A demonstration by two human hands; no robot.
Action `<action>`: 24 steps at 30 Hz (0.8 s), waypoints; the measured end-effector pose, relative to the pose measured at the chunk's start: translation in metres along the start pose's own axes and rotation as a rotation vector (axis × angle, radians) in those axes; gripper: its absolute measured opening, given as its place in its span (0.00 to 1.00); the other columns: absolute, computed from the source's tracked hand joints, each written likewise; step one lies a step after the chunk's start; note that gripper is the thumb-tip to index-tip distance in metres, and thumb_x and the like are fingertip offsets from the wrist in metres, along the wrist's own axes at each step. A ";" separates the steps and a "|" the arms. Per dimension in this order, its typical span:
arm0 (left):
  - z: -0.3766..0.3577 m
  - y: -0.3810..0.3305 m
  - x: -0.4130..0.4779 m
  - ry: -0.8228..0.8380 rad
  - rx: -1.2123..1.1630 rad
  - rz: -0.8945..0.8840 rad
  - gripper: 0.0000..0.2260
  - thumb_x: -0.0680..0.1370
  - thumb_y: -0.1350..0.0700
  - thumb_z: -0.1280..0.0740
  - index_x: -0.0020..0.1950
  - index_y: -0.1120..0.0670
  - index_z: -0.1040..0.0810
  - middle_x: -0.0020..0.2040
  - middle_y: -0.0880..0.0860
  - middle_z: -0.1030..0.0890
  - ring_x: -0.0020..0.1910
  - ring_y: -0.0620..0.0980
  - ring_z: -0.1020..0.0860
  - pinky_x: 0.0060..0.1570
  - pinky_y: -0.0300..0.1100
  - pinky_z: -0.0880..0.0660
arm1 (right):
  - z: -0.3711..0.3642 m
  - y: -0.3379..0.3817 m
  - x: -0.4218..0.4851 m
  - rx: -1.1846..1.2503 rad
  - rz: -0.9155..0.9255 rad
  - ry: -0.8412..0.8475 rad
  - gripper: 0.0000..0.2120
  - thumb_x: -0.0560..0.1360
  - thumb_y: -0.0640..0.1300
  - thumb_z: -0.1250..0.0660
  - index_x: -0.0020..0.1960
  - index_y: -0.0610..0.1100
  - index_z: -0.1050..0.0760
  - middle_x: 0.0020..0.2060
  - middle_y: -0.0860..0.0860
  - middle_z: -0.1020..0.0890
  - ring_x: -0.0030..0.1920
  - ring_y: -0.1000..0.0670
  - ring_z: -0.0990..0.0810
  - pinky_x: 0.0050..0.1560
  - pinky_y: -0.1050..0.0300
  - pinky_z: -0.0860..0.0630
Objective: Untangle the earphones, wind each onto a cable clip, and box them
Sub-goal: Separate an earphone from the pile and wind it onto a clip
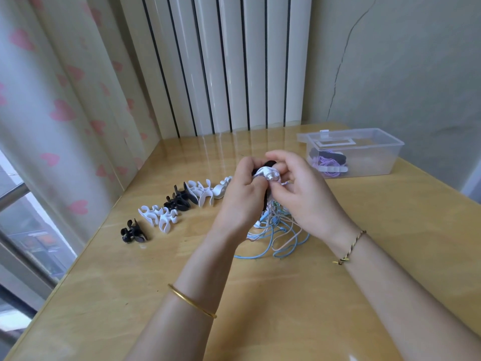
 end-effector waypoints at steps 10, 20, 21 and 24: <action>0.000 -0.009 0.004 -0.105 0.350 -0.226 0.07 0.75 0.65 0.42 0.46 0.55 0.28 0.40 0.47 0.26 0.47 0.53 0.28 0.40 0.41 0.36 | -0.003 0.005 0.001 -0.228 -0.032 -0.124 0.18 0.72 0.33 0.36 0.60 0.42 0.27 0.50 0.47 0.21 0.52 0.47 0.22 0.53 0.50 0.24; 0.001 -0.008 0.008 -0.101 0.339 -0.248 0.04 0.76 0.63 0.41 0.45 0.54 0.30 0.41 0.49 0.26 0.46 0.55 0.29 0.41 0.43 0.35 | 0.002 0.013 -0.002 -0.175 -0.032 -0.279 0.15 0.69 0.29 0.35 0.52 0.41 0.20 0.46 0.50 0.27 0.44 0.48 0.20 0.49 0.53 0.22; 0.000 -0.008 0.008 -0.090 0.328 -0.249 0.05 0.76 0.63 0.41 0.46 0.53 0.30 0.41 0.48 0.26 0.45 0.55 0.29 0.41 0.44 0.35 | 0.003 0.014 -0.002 -0.178 -0.017 -0.295 0.15 0.69 0.28 0.35 0.51 0.41 0.19 0.45 0.50 0.26 0.43 0.47 0.20 0.48 0.51 0.22; 0.000 -0.006 0.008 -0.068 0.294 -0.236 0.08 0.74 0.60 0.43 0.49 0.50 0.30 0.41 0.48 0.26 0.46 0.53 0.31 0.42 0.45 0.35 | 0.004 0.016 -0.004 -0.183 0.008 -0.321 0.17 0.67 0.28 0.35 0.51 0.43 0.18 0.43 0.48 0.24 0.41 0.47 0.20 0.45 0.49 0.22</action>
Point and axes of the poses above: each hand's wrist, its own x-axis towards the middle knuckle, its own z-axis out of the back of the hand, y = z × x, the point moved 6 cm from there along x, towards the middle knuckle
